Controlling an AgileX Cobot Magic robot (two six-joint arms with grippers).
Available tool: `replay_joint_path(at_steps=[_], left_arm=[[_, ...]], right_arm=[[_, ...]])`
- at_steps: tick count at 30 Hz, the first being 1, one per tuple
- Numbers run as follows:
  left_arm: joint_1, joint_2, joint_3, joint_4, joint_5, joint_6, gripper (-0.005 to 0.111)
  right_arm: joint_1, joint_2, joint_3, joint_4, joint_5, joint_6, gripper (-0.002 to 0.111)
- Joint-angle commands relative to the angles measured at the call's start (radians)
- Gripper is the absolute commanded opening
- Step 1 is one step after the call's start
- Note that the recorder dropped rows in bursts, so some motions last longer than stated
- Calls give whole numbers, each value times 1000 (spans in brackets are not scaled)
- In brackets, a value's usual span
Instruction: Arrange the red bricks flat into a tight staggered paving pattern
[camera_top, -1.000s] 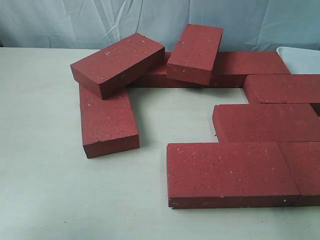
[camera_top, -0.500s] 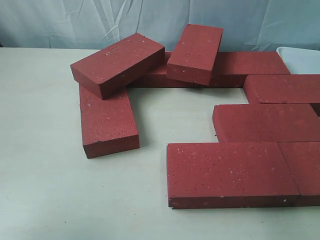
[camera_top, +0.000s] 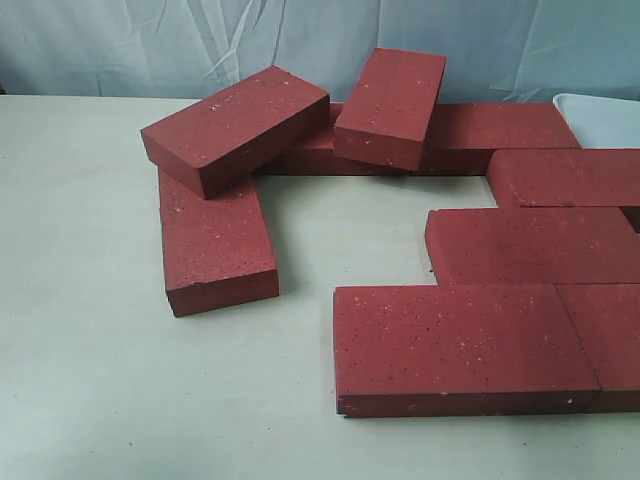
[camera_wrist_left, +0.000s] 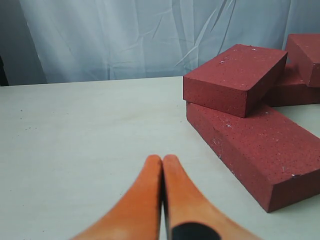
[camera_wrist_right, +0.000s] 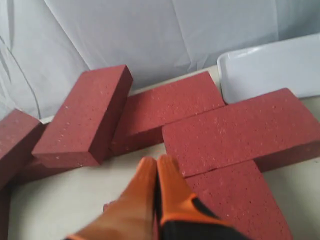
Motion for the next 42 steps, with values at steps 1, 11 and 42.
replay_joint_path(at_steps=[1,11,42], left_arm=[[3,-5,2,3,-15,-4,0],[3,-5,2,3,-15,-4,0],[3,-5,2,3,-15,-4,0]], right_arm=[[-6,147,-59,-2,5,-22,-1],[259,532,-293,-30,23,-148,-1],[755,1421,-1075,-314,270,-33,-1]])
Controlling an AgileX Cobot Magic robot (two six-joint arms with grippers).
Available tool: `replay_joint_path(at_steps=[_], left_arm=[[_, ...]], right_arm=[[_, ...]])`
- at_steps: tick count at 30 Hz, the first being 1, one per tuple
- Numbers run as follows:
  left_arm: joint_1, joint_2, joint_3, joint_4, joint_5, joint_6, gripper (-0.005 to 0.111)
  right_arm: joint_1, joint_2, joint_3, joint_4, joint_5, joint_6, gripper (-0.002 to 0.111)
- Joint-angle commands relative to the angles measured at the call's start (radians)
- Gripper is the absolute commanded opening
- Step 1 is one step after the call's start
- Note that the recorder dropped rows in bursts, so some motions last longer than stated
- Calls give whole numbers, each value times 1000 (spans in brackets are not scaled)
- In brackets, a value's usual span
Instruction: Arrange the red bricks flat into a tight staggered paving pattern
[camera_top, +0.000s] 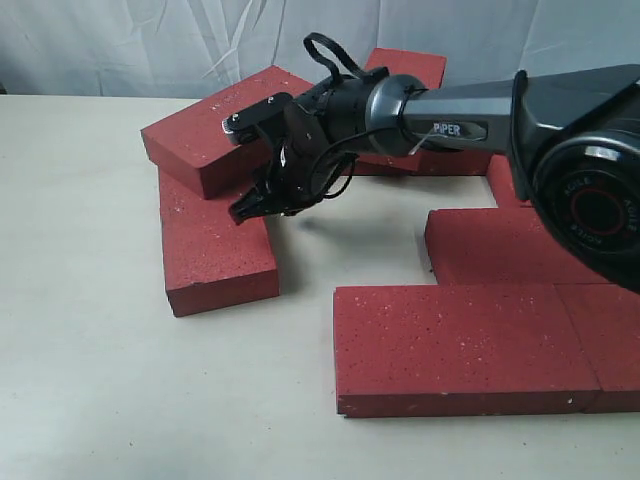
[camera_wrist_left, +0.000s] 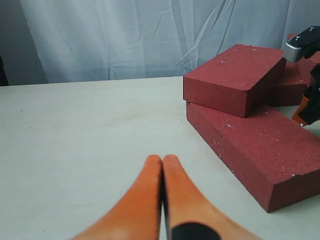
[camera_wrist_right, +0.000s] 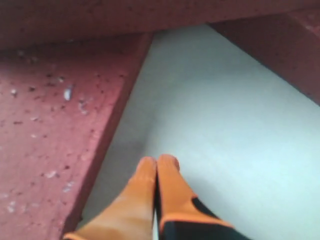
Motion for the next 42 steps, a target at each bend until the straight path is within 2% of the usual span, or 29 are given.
replay_joint_path(at_steps=[1,10,15,18,23,27,31,36,39,42], left_arm=[[3,-5,2,3,-15,-4,0],[3,-5,2,3,-15,-4,0],[3,-5,2,3,-15,-4,0],[3,-5,2,3,-15,-4,0],[3,-5,2,3,-15,-4,0],[3,-5,2,3,-15,-4,0],[3,-5,2,3,-15,-4,0],[3,-5,2,3,-15,-4,0],[3,-5,2,3,-15,-4,0],[3,-5,2,3,-15,-4,0]], right_arm=[[62,5,-8,31,-25,-6,-1],[202,5,-103,63,59,-127,-1],[185,-8,-230,-11,214,-97,-1],[156,-38,-284,-37,240,-61,-1],[63,-77,-299,-104,128,61,-1],[-3,6,-299,-111,-4,130,-1],[3,99,-299,-92,-199,148,-1],[33,108,-299,38,-117,97,-1],[103,102,-299,149,-82,-24,-1],[150,98,-299,163,-75,-45,-1]])
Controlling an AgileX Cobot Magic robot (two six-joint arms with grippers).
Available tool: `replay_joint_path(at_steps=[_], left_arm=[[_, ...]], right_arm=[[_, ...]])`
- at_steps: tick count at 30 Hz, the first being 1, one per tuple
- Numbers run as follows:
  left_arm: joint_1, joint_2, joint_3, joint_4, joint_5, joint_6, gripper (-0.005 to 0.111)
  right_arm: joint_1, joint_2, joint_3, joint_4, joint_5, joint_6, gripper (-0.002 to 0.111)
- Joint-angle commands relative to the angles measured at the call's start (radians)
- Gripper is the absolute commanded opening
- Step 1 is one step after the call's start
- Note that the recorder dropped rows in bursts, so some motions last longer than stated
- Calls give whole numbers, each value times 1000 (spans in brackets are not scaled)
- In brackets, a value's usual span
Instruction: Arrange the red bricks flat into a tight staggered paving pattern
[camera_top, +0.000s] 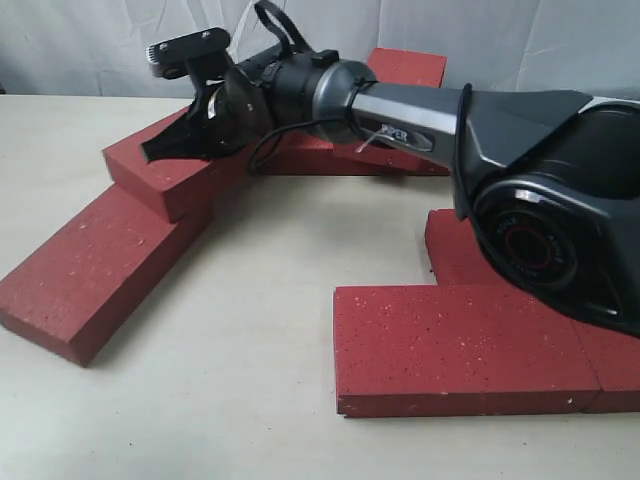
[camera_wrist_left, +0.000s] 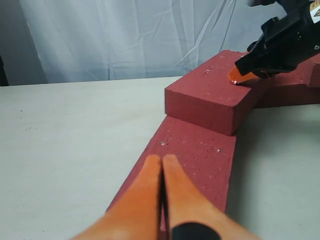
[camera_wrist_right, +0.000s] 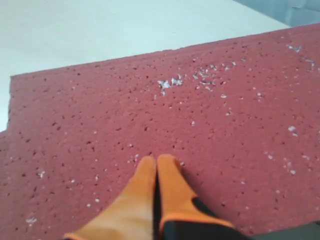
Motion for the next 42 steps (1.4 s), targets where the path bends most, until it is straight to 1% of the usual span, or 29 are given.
replay_joint_path(at_steps=[1,5,9,13,18,19,21,24,27,31,33,36,39,42], left_arm=[[3,-5,2,3,-15,-4,0],[3,-5,2,3,-15,-4,0],[3,-5,2,3,-15,-4,0],[3,-5,2,3,-15,-4,0],[3,-5,2,3,-15,-4,0],[3,-5,2,3,-15,-4,0],[3,-5,2,3,-15,-4,0],[3,-5,2,3,-15,-4,0],[3,-5,2,3,-15,-4,0],[3,-5,2,3,-15,-4,0],[3,-5,2,3,-15,-4,0],[3,-5,2,3,-15,-4,0],[3,-5,2,3,-15,-4,0],[3,-5,2,3,-15,-4,0]], right_arm=[[79,-5,3,54,58,-47,-1],[118,-6,-23,37,71,-47,-1],[117,-29,-86,35,148,-43,-1],[95,-106,-124,23,306,-43,-1],[70,-210,-124,-49,550,-43,-1],[67,-221,-116,-65,594,-43,-1],[63,-244,-66,-66,618,-43,-1],[63,-300,99,-70,563,-43,-1],[63,-373,306,-83,422,-19,-1],[12,-482,522,-92,273,-13,-1],[-49,-533,601,-82,221,-1,-1],[-155,-587,659,-73,184,14,-1],[-274,-613,676,-23,116,13,-1],[-362,-601,676,2,32,13,-1]])
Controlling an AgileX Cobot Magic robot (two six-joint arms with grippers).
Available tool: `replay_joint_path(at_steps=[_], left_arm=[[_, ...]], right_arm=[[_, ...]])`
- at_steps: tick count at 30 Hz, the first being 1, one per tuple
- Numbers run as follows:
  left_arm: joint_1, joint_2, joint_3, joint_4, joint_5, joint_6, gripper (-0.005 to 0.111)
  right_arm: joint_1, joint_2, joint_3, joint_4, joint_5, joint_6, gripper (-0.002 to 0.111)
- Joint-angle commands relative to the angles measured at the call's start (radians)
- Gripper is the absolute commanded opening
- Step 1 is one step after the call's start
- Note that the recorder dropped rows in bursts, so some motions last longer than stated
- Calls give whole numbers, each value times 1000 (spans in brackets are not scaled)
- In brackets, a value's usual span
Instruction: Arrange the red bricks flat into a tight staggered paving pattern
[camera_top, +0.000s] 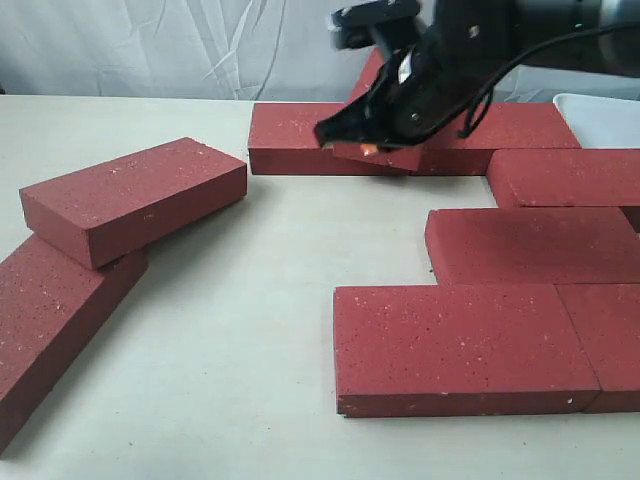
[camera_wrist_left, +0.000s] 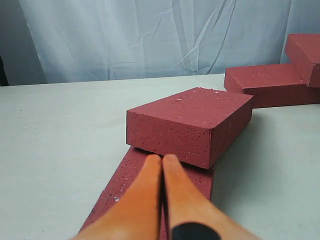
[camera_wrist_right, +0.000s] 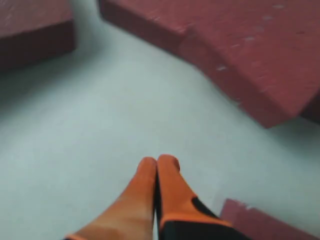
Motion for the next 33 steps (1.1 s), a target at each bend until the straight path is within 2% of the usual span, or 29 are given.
replay_joint_path(at_steps=[1,8,15,21,24,33], left_arm=[[3,-5,2,3,-15,-4,0],[3,-5,2,3,-15,-4,0],[3,-5,2,7,-15,-4,0],[3,-5,2,7,-15,-4,0],[3,-5,2,7,-15,-4,0],[3,-5,2,7,-15,-4,0]], right_arm=[[-130,6,7,38,-138,4,-1],[-211,110,7,45,-306,4,-1],[-211,175,5,45,-487,-4,-1],[-211,202,5,-66,-659,-4,-1],[-211,233,-11,-67,-646,-9,-1],[-209,297,-67,-54,-451,-14,-1]])
